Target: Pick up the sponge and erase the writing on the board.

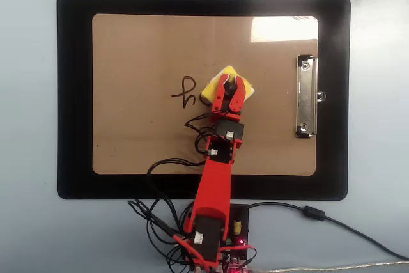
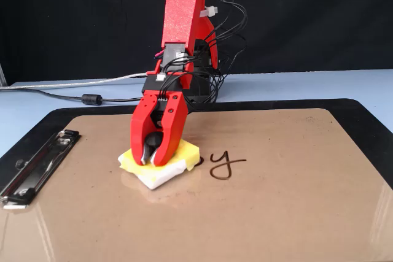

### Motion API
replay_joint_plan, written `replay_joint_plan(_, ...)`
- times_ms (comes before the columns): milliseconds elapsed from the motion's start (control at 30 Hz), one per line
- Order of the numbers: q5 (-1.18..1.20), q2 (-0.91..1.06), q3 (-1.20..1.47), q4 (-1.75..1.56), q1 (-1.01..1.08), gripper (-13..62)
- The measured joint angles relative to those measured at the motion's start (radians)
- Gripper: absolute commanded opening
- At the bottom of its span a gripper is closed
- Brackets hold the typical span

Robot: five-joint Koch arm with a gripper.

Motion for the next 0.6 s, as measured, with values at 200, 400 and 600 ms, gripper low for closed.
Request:
replay_joint_plan(200,0.0,0.439,0.529,-0.057,0.017,-8.1)
replay_joint_plan(400,0.005,0.503,0.528,-0.046,0.072,-8.1)
replay_joint_plan(600,0.003,0.008,0.037,-0.089,0.186,-8.1)
